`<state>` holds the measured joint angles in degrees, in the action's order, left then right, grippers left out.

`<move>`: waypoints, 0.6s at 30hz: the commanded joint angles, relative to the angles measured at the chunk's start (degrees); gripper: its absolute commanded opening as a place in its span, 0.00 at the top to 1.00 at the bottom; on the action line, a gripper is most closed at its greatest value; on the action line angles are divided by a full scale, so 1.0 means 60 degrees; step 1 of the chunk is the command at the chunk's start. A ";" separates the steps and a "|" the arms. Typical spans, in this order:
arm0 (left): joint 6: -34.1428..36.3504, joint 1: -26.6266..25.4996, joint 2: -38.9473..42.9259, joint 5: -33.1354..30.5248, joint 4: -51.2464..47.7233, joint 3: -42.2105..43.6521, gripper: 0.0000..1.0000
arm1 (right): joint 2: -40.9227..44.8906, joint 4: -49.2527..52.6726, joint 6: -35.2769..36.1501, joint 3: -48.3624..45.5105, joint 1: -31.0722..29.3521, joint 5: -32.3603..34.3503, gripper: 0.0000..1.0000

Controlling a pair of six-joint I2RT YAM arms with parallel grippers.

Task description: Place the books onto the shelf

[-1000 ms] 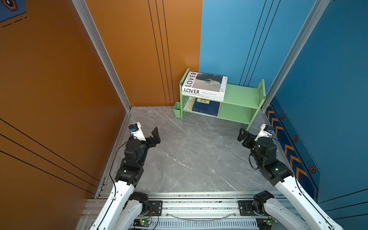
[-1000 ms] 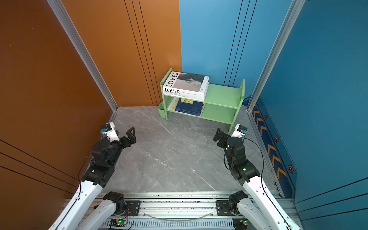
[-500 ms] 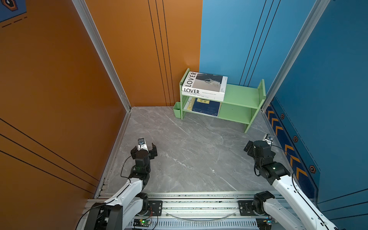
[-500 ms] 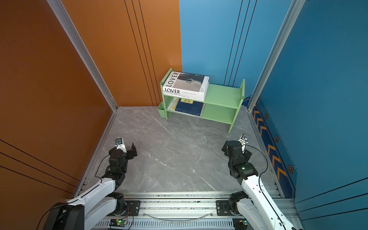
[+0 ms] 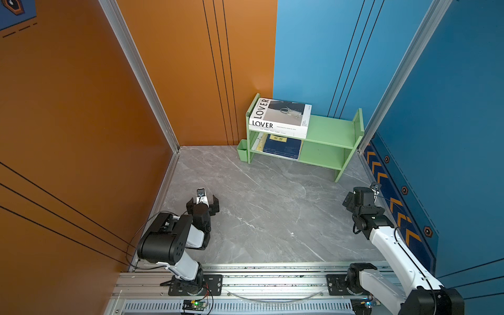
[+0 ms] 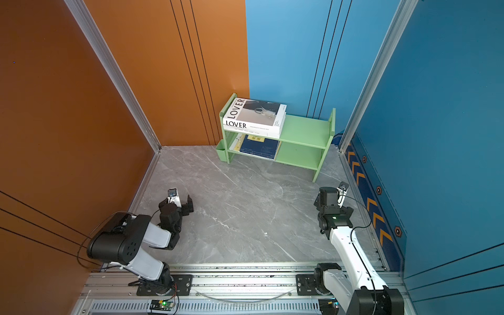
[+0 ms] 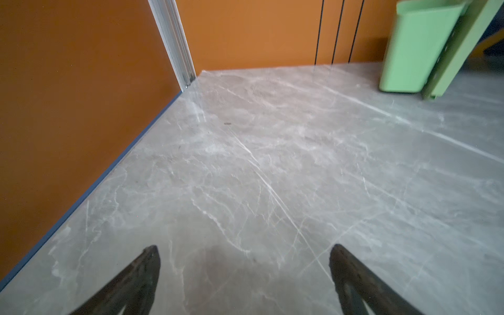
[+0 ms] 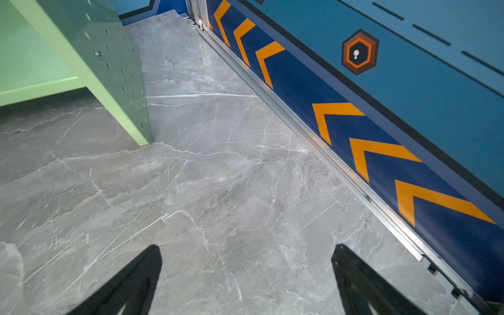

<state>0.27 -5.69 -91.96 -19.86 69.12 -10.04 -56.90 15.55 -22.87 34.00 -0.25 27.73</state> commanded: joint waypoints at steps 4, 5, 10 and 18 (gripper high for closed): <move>0.0365 0.0026 0.0081 0.0470 0.0681 -0.0462 0.02 | -0.1041 -0.2081 0.1095 -0.0316 0.0364 -0.0587 0.00; 0.0301 0.0027 0.0240 0.0456 0.0239 -0.0527 0.02 | -0.1307 -0.2334 0.1159 -0.0304 0.0364 -0.0708 0.00; 0.0158 0.0106 0.0360 0.0357 -0.1051 -0.1141 0.02 | -0.2557 -0.3601 0.1615 -0.0226 0.0266 -0.1410 0.00; 0.0157 0.0070 0.0314 0.0265 -0.1001 -0.1152 0.02 | -0.3522 -0.6673 0.2054 -0.1063 0.0027 -0.1699 0.00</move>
<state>1.08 -5.56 -90.80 -18.46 64.51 -16.05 -76.97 -14.52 -12.53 29.23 0.21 19.05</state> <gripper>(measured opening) 0.979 0.999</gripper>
